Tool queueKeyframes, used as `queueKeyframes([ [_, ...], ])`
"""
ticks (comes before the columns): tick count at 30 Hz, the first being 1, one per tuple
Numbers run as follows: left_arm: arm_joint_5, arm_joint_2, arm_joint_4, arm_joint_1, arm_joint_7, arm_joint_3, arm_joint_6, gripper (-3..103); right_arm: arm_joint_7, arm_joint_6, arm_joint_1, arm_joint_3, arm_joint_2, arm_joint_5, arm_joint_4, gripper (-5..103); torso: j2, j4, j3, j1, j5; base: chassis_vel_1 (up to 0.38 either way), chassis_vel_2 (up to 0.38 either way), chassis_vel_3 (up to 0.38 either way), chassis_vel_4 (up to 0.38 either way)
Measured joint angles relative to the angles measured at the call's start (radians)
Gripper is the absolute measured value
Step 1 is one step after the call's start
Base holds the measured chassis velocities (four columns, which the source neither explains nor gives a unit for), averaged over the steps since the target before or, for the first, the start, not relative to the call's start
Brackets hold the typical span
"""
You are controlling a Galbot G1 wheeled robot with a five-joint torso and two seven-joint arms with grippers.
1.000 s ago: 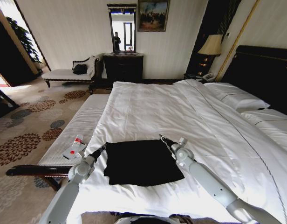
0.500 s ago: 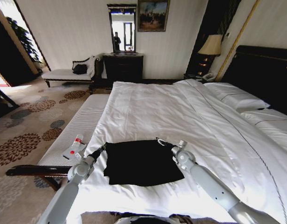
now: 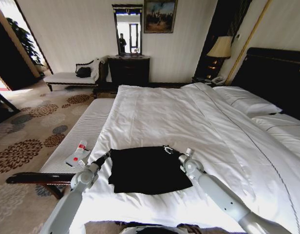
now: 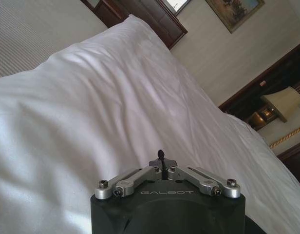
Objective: Fold the clothes on the bed.
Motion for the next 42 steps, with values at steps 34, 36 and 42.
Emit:
queueKeyframes([
  [34, -0.021, -0.011, 0.042, -0.073, 0.013, -0.031, -0.027, 0, -0.031, 0.155, -0.013, 0.083, 0.022, 0.051, -0.019, 1, 0.0, -0.0002, 0.0, 0.0, 0.0, 0.0, 0.0, 0.0, 0.0],
  [36, -0.025, -0.01, 0.042, -0.078, 0.013, -0.03, -0.028, 0, -0.039, 0.164, -0.014, 0.085, 0.022, 0.051, -0.019, 1, 0.0, -0.0002, 0.0, 0.0, 0.0, 0.0, 0.0, 0.0, 0.0],
  [42, -0.058, 0.008, -0.03, -0.097, 0.015, -0.033, -0.043, 0, -0.124, 0.259, -0.015, 0.108, 0.018, 0.054, 0.047, 1, 0.0, 0.0, 0.0, 0.0, 0.0, 0.0, 0.0, 0.0, 0.0],
])
